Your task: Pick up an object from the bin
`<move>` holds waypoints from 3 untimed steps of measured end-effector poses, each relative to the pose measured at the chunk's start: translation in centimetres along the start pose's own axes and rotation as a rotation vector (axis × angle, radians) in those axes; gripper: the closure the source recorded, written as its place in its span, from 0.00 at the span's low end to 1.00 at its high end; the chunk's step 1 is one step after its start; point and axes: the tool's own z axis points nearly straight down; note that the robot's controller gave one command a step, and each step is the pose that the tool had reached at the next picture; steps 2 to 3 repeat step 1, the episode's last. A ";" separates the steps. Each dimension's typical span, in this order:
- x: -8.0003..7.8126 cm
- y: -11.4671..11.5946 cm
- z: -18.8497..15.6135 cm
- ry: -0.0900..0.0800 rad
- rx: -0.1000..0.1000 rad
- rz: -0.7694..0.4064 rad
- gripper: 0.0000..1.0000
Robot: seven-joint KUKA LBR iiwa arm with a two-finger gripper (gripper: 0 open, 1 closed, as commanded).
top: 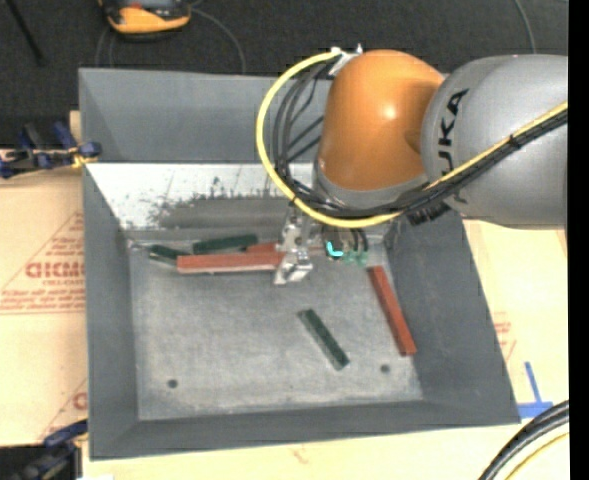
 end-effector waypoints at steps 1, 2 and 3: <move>-0.1 -0.1 -0.4 -0.006 0.000 0.004 1.00; -0.1 -0.1 -0.4 -0.006 0.000 0.004 1.00; -0.1 -0.1 -0.4 -0.006 0.000 0.004 1.00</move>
Offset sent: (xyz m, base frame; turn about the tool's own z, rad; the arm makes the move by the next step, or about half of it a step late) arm 0.0000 0.0000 0.0000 0.0000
